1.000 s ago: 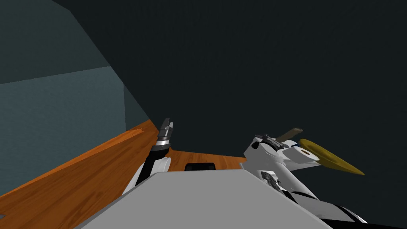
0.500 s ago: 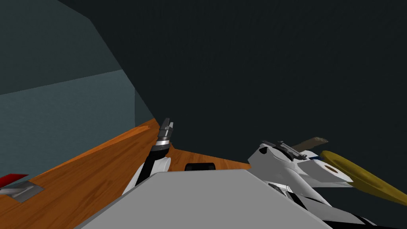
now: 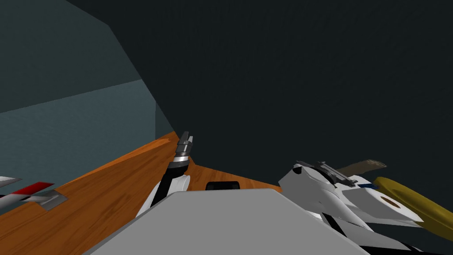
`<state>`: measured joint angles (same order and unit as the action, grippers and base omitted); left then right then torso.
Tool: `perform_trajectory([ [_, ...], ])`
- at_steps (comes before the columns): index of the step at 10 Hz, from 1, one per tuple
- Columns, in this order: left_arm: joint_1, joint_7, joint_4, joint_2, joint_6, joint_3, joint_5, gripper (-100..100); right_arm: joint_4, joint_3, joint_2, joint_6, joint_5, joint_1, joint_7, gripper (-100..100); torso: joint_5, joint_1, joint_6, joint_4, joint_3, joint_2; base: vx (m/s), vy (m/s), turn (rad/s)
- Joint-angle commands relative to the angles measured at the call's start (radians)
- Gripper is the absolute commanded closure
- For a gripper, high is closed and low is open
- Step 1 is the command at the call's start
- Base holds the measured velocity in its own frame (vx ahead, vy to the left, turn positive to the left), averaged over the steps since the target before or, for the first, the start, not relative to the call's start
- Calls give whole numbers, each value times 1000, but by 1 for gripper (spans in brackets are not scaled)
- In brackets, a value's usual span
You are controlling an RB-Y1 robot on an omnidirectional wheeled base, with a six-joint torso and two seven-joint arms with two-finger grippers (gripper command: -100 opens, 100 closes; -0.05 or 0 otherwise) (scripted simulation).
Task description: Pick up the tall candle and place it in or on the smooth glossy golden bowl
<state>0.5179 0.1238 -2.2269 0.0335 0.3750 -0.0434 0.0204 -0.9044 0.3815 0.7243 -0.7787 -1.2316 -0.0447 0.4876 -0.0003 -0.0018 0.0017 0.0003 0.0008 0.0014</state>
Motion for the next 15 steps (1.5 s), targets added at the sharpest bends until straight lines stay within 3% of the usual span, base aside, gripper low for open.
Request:
perform_trajectory([
  [1,0,0,0,0,0,0,0,0,39,17,9,-6,-16,1,14,-100,0,0,0,0,0,0,19,-25,89],
  [2,0,0,0,0,0,0,0,0,39,17,9,-6,-16,1,14,-100,0,0,0,0,0,0,15,-25,43],
  [5,0,0,0,0,0,0,0,0,107,63,24,-29,-49,-7,29,-100,0,-1,0,0,0,-1,23,-31,120],
  [7,0,0,0,0,0,0,0,0,103,67,26,-27,-46,-13,25,-100,0,-1,0,0,0,0,6,-19,30],
  [8,0,0,0,0,0,0,0,0,106,68,26,-27,-47,-12,27,0,0,0,0,0,0,0,0,0,0],
  [9,0,0,0,0,0,0,0,0,105,68,26,-27,-47,-12,27,-100,0,1,0,0,0,1,0,0,0],
  [10,0,0,0,0,0,0,0,0,105,68,26,-27,-47,-12,27,100,0,1,0,0,0,1,0,0,0],
  [14,0,0,0,0,0,0,0,0,105,68,26,-27,-47,-12,28,100,0,1,0,0,0,0,0,0,0],
  [15,0,0,0,0,0,0,0,0,105,68,26,-27,-47,-12,27,0,0,1,0,0,0,0,0,0,0],
])
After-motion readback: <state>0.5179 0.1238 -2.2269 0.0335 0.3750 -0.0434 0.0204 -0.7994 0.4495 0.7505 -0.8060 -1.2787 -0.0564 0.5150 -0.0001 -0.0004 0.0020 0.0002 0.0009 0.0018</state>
